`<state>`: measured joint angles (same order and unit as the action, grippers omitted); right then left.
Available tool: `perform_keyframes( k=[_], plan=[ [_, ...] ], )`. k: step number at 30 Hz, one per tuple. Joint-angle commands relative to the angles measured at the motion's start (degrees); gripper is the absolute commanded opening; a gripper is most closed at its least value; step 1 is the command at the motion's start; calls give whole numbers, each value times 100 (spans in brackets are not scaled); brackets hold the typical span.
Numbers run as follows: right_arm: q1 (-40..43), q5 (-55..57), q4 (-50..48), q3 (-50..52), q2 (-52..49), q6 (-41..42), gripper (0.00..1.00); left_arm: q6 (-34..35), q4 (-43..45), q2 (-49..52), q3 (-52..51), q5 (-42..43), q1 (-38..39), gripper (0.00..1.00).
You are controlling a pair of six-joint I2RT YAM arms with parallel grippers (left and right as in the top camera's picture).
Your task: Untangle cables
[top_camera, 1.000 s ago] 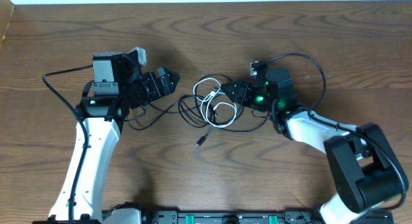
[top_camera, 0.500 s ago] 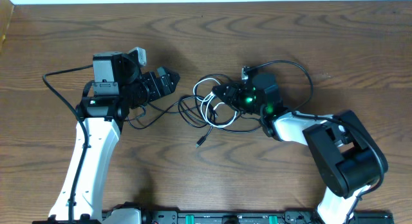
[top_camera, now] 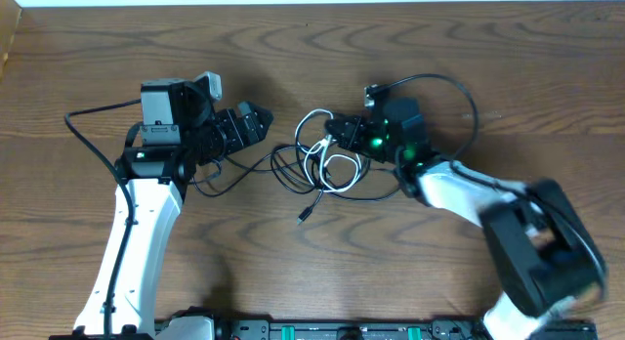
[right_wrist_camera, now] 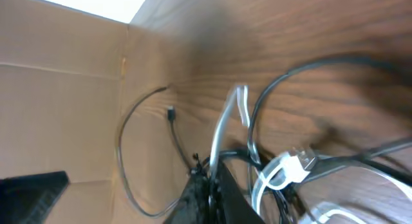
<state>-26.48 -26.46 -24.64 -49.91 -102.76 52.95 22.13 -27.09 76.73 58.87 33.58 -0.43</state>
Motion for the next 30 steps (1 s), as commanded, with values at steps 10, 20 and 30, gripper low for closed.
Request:
perform_keyframes(
  k=[10,20,30],
  plan=[
    [1733,960,2747,-79,3563,-2264,1,238,-404,44,59,181,293,94],
    [2146,608,3333,-76,4076,-2260,1,750,-448,295,57,-1333,1709,94],
    [2146,396,3473,-76,4079,-2260,1,811,1519,1696,57,-1775,2865,94]
  ],
)
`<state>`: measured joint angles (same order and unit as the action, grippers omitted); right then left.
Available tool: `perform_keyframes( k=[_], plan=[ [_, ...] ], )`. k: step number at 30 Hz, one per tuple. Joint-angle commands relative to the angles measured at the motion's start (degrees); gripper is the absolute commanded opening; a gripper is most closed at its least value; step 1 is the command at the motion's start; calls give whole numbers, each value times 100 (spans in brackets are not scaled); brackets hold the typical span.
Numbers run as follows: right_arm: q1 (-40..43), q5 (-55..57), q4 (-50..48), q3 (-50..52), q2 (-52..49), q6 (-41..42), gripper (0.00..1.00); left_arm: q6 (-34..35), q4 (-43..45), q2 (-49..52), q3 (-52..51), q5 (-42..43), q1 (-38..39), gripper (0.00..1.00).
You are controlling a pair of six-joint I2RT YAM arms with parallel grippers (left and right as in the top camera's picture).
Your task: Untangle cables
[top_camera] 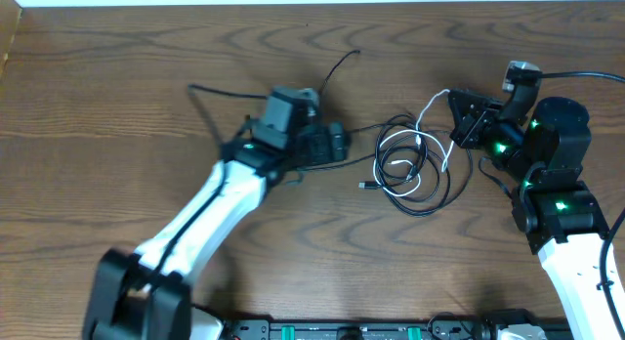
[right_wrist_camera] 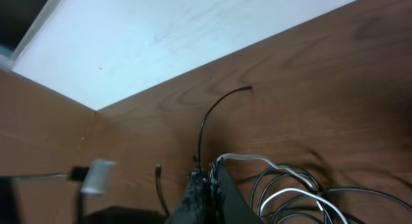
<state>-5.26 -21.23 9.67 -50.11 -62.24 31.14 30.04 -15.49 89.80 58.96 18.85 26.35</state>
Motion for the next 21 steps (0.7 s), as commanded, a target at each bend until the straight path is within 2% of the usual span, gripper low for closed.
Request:
perform_keyframes(
  k=[1,13,17,18,20,21],
  plan=[
    [24,-142,70,-57,26,-79,1,-2,573,533,48,-308,245,94],
    [24,-142,197,-57,26,-76,1,-260,2688,1755,48,-315,894,94],
    [24,-186,212,-57,26,-76,1,-254,2983,2100,48,-791,964,92],
    [24,-210,234,-57,26,-74,1,-254,3056,2221,48,-903,962,89],
    [24,-208,264,-57,26,-76,1,-254,3189,2378,48,-907,962,75],
    [24,-208,286,-57,26,-76,1,-254,3246,2441,48,-907,964,61]
  ],
)
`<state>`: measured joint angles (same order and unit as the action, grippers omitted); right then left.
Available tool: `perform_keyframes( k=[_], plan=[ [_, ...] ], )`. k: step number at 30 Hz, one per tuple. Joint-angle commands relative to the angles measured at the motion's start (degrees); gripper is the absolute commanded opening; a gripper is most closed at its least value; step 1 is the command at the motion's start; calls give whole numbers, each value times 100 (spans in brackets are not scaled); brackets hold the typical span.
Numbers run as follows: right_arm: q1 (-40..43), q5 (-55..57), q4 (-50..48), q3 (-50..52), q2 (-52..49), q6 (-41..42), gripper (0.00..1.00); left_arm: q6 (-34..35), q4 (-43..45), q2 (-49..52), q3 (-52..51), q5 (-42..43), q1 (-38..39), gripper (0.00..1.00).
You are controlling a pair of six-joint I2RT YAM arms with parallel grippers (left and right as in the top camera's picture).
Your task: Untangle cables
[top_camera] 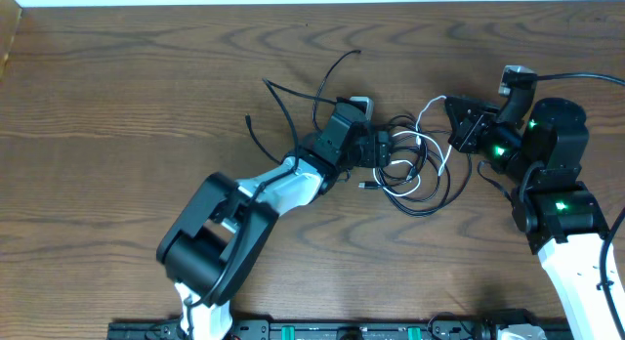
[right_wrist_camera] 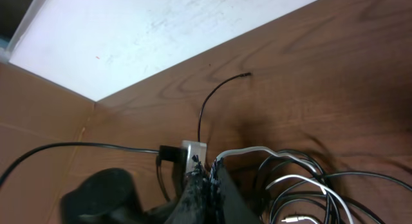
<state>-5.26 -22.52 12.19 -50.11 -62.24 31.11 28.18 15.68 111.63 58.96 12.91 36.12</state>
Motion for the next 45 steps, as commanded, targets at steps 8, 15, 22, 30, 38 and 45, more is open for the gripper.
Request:
perform_keyframes(
  k=[8,15,22,30,38,45],
  plan=[
    [24,-72,313,-57,26,-127,1,-68,164,278,50,-315,-122,8],
    [201,887,568,-68,179,-549,1,-68,-820,-389,50,-595,-634,7],
    [1163,3637,1394,-184,686,4,1,-70,-2623,-1167,50,-1897,-1429,7],
    [2092,4310,2197,-181,748,164,1,0,-3174,-1263,50,-1893,-1810,8],
    [2092,2330,2212,-181,448,-474,28,-313,-3161,-1263,50,-861,-1777,7],
    [2090,1019,2581,-179,-72,-313,88,-1384,-3263,-1263,50,116,-1777,8]
  ],
)
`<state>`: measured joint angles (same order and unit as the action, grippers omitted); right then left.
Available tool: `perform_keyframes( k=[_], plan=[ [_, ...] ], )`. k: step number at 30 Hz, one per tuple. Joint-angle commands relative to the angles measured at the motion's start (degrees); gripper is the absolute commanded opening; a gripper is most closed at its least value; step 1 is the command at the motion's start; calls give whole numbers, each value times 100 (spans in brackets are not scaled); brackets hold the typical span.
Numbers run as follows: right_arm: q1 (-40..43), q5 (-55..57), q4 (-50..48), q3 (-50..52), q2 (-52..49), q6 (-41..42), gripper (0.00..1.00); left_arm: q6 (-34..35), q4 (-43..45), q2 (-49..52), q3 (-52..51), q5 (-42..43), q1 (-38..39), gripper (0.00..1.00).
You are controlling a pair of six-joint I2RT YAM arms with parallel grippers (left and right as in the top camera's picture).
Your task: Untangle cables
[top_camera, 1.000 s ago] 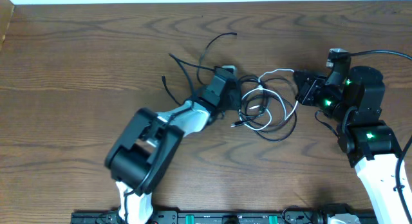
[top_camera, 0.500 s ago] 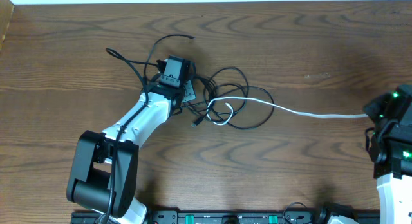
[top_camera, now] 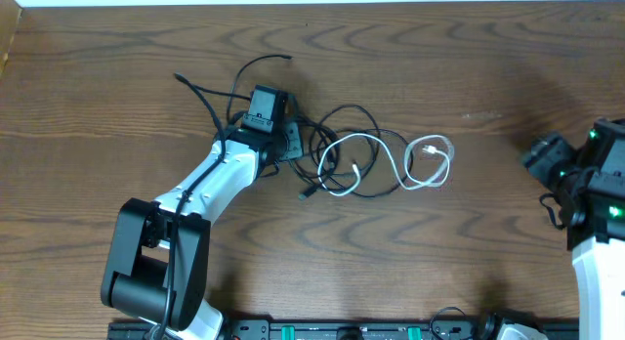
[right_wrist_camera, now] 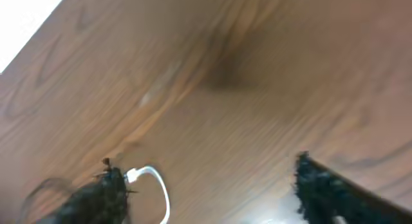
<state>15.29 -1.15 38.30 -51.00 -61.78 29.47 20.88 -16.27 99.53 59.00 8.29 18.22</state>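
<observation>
A white cable (top_camera: 391,162) lies stretched across the middle of the table, its right end curled in a small loop (top_camera: 435,156). Black cable loops (top_camera: 356,120) overlap its left part. My left gripper (top_camera: 293,142) sits at the left side of the bundle, shut on a black cable whose loose ends (top_camera: 200,91) trail behind it. My right gripper (top_camera: 537,156) is far right, clear of the cables and open. In the right wrist view its fingers (right_wrist_camera: 96,198) stand wide apart with the white cable's plug end (right_wrist_camera: 138,176) beside one.
Bare wooden tabletop (top_camera: 469,76) lies between the cable bundle and the right arm. A white wall edge runs along the back of the table.
My right gripper let go of the white cable and now stands open further right. My left gripper moved left with the black cable, and the bundle lies more spread out.
The right gripper was shut in the knot at centre while the left held a black cable at the left. Then the right held the white cable at the right, and the left came up to the bundle. Now the right is open and the cables lie looser.
</observation>
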Motion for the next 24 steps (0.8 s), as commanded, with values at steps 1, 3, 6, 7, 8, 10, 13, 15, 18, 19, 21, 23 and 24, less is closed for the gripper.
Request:
perform_keyframes(
  k=[1,3,6,7,8,10,13,15,18,19,21,23,24],
  plan=[
    [15,-1733,-109,-90,-179,-452,88,-706,-90,-52,46,579,13,7],
    [-98,-2852,-286,-72,-293,-1043,86,-804,-151,-52,46,564,11,7],
    [-570,-3560,-426,-57,-579,-1322,74,-800,-170,-52,46,566,13,7],
    [-780,-3567,-431,-57,-691,-1309,72,-798,-170,-52,46,566,13,7],
    [-1001,-3563,-457,-57,-804,-1305,72,-798,-170,-52,46,566,13,7],
    [-1443,-3545,-595,-57,-1038,-1305,73,-798,-170,-52,46,566,13,8],
    [-2142,-3545,-997,-57,-1397,-1303,74,-798,-170,-52,46,566,11,8],
    [-2524,-3541,-1333,-57,-1580,-1357,77,-798,-173,-52,46,566,13,8],
    [-3101,-2905,-1971,-57,-1882,-1692,79,-798,-170,-52,46,566,13,8],
    [-3254,-2452,-2105,-57,-1974,-1692,79,-798,-173,-52,46,566,11,8],
    [-3536,-1475,-2352,-57,-2223,-1692,78,-798,-173,-52,46,566,13,8],
    [-3696,-802,-2533,-57,-2487,-1692,74,-798,-197,-52,46,566,13,8],
    [-3735,-496,-2588,-57,-2610,-1692,71,-798,-219,-52,46,566,11,7]
  ],
)
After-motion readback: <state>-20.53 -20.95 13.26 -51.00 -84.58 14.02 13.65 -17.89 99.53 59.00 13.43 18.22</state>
